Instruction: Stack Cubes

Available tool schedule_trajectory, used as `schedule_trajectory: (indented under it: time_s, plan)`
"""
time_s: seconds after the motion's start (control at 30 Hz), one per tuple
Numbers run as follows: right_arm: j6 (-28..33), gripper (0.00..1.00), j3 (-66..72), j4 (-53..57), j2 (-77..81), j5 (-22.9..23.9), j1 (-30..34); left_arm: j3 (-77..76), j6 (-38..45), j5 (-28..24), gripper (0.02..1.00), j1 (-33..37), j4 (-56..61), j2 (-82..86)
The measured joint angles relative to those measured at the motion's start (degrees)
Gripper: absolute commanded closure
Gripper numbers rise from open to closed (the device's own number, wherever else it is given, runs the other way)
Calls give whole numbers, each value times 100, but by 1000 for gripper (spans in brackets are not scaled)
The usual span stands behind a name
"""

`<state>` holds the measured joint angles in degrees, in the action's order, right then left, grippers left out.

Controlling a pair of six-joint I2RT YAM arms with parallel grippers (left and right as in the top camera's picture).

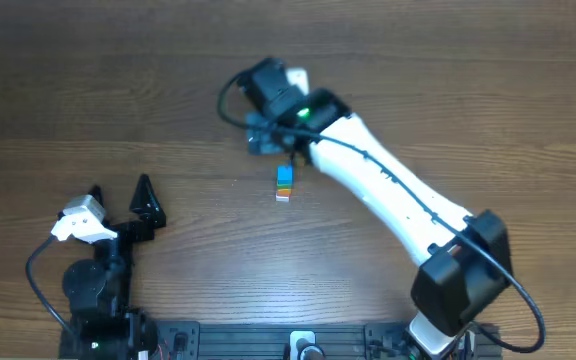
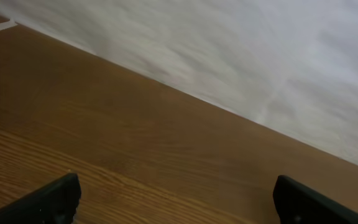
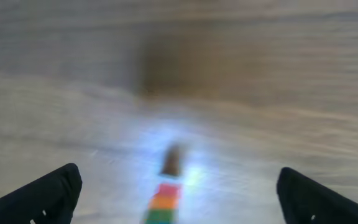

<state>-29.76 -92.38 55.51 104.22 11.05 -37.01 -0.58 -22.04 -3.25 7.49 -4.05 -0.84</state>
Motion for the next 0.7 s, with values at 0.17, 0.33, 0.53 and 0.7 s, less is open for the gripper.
schedule_trajectory:
  time_s: [0.17, 0.33, 0.53, 0.7]
  plan:
    - [424, 9, 0, 70, -361, 85, 1099, 0, 0, 0, 18, 0, 0, 0]
    - [984, 7, 236, -151, -1167, 295, 2009, 0, 0, 0, 18, -2, 0, 0]
    - [1471, 9, 1727, -999, -2767, 398, 2479, 0, 0, 0, 18, 0, 0, 0]
    - [1646, 9, 3049, -1460, -4105, 439, 2859, 0, 0, 2, 20, 0, 0, 0]
